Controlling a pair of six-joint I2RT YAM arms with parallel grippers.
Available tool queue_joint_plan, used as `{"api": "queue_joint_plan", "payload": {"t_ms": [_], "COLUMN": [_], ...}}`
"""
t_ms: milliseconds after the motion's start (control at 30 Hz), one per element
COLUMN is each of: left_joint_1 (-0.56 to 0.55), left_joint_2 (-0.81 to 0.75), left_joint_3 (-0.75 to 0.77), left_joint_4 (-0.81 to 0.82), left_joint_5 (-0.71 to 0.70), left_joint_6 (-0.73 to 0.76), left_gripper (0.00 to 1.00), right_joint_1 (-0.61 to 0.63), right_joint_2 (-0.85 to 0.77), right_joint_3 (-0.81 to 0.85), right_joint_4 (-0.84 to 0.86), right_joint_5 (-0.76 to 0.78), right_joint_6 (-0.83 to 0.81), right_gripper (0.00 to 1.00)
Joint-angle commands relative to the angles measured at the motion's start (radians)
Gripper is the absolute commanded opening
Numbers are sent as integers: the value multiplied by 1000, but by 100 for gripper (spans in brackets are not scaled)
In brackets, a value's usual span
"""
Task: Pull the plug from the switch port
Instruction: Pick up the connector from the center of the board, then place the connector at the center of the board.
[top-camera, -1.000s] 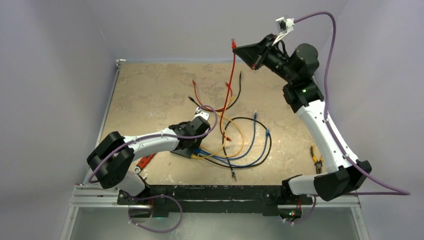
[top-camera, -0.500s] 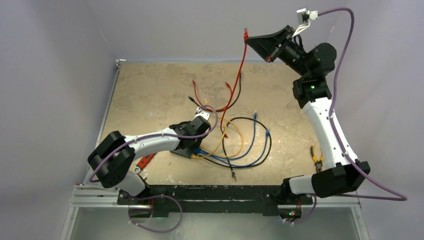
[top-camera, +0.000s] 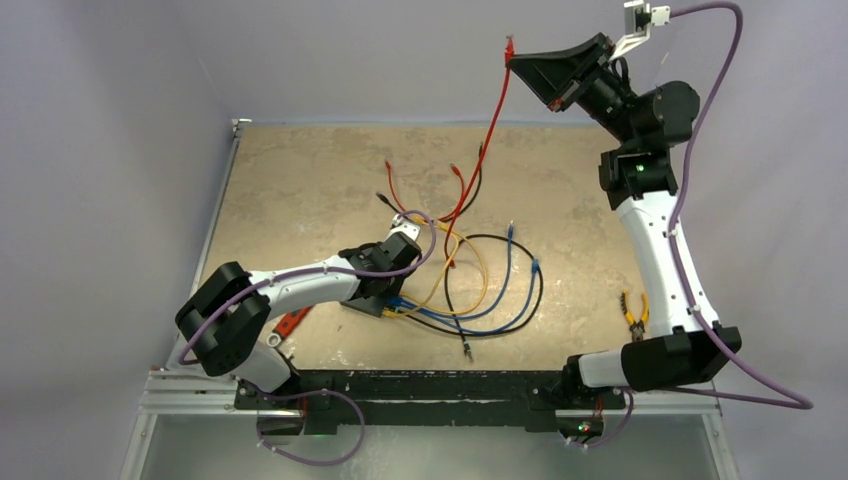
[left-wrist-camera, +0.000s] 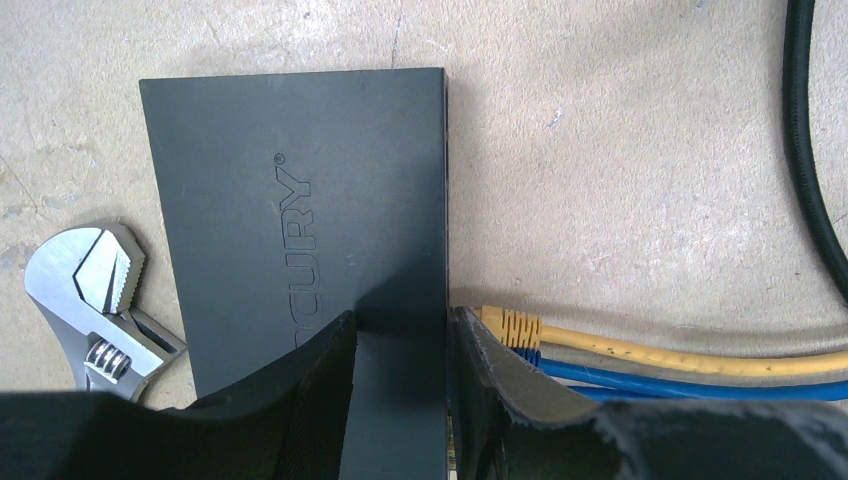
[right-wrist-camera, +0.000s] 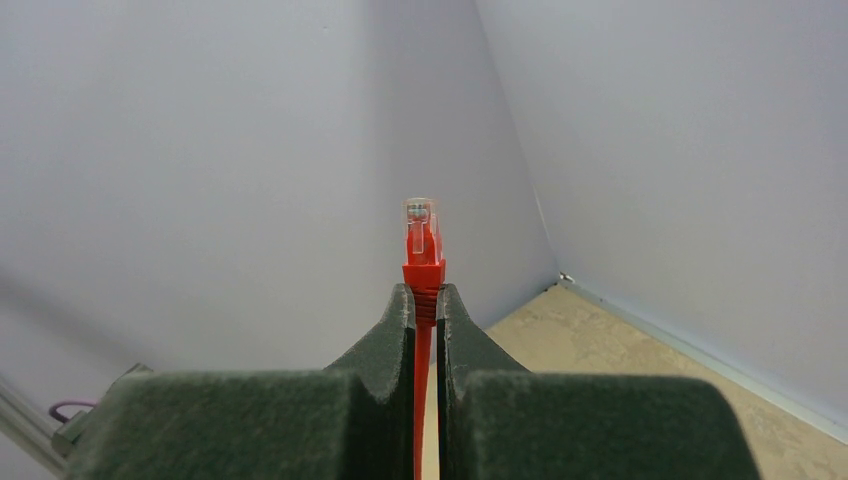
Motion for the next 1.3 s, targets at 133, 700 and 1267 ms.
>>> {"api": "queue_joint_plan", "payload": {"t_ms": [133, 700, 1267], "left_joint_1": [8, 9, 8], "left_joint_2": [49, 42, 53], "left_joint_3": [-27, -31, -32], "left_joint_4": [-49, -42, -29], "left_joint_5": [14, 22, 45], "left_joint_6": [10, 12, -5], "left_gripper": [37, 37, 37], "right_joint_1": [-26, -46, -46], "right_joint_2": [13, 122, 482], "right_joint_3": [127, 247, 388], "right_joint_4": [35, -164, -326], "right_joint_5": [1, 69, 48], "right_joint_6": [-12, -217, -347], "right_gripper": [0, 0, 0]}}
